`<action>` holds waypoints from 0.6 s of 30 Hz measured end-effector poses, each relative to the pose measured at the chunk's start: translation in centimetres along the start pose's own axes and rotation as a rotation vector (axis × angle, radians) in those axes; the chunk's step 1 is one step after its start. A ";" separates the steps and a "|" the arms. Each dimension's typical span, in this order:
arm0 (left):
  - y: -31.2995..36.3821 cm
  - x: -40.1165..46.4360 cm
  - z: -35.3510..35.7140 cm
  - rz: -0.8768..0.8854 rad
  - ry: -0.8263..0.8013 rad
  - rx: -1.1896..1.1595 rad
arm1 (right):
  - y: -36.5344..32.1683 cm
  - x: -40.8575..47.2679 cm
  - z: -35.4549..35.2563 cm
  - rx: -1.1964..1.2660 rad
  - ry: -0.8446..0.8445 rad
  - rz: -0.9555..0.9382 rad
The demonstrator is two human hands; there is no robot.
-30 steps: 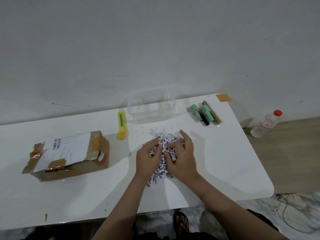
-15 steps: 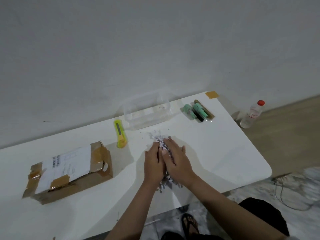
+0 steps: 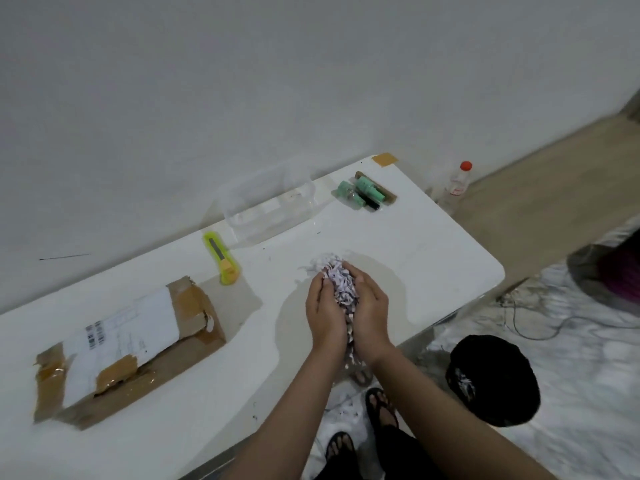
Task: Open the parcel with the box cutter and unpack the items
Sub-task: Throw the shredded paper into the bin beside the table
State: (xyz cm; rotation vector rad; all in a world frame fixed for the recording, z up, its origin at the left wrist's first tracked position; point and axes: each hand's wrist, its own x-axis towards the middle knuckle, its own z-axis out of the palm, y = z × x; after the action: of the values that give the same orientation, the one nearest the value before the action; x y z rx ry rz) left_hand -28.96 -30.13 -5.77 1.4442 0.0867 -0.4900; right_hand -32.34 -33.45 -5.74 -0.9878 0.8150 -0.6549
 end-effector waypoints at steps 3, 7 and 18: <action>0.0 -0.7 1.1 -0.034 -0.072 -0.020 | -0.6 0.0 -1.1 0.024 0.058 -0.025; -0.3 -2.4 3.4 -0.030 -0.176 0.017 | -1.7 -0.1 -3.5 0.082 0.153 -0.086; -5.3 -10.1 15.2 0.001 -0.500 0.219 | -6.2 0.0 -17.7 0.073 0.511 -0.266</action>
State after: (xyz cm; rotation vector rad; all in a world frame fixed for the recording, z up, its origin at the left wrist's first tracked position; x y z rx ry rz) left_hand -43.58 -42.24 -5.06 1.4931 -0.3769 -0.8665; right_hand -47.76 -44.09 -5.61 -0.8787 1.1041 -1.1880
